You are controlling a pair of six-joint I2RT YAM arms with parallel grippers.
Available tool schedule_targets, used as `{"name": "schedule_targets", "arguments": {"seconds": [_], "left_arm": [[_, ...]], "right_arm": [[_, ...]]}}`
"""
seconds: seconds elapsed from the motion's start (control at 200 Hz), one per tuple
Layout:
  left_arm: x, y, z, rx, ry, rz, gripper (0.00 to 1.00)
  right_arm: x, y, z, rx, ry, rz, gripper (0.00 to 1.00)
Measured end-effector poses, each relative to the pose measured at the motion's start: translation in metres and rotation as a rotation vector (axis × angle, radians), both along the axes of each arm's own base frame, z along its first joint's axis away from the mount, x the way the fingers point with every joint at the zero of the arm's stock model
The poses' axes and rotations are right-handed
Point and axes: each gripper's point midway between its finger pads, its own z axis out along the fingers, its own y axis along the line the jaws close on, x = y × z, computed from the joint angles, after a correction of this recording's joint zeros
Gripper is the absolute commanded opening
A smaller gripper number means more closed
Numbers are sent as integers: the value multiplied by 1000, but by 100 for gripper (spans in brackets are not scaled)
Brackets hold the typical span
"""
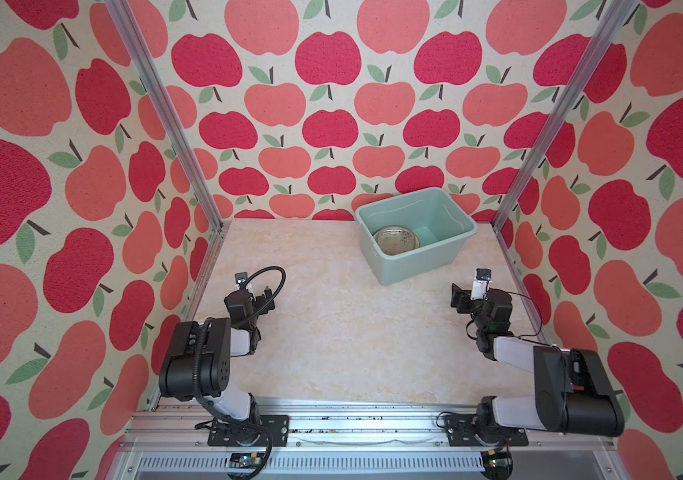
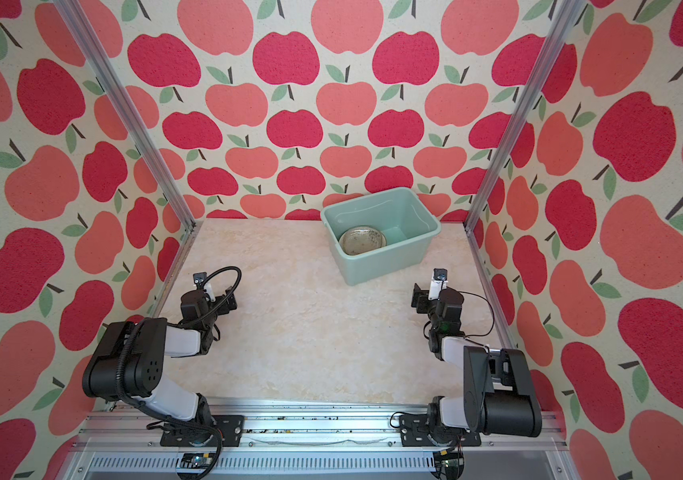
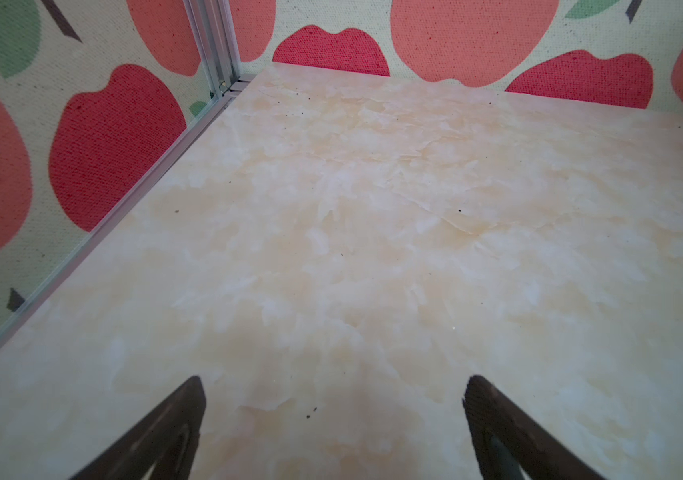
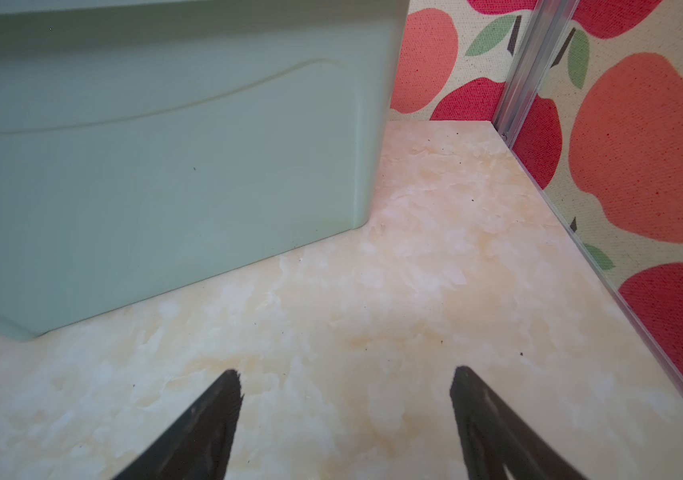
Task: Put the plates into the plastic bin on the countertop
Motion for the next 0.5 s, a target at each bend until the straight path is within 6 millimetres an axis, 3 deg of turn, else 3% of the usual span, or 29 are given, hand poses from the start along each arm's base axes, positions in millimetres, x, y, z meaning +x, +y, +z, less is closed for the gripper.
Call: {"name": "schedule_targets", "arguments": {"seconds": [0.14, 0.26, 0.355, 0.39, 0.5], "left_arm": [[1, 0, 2, 0, -8, -2, 99], [1, 0, 2, 0, -10, -2, 99], [1, 0, 3, 1, -13, -2, 99], [1, 0, 3, 1, -14, -2, 99], [1, 0, 3, 1, -14, -2, 99]], "right_arm": [[4, 1, 1, -21, -48, 12, 81], [6, 2, -23, -30, -26, 19, 83], [4, 1, -40, -38, 25, 17, 92], [6, 0, -39, -37, 31, 14, 99], [16, 0, -27, -44, -4, 10, 99]]}}
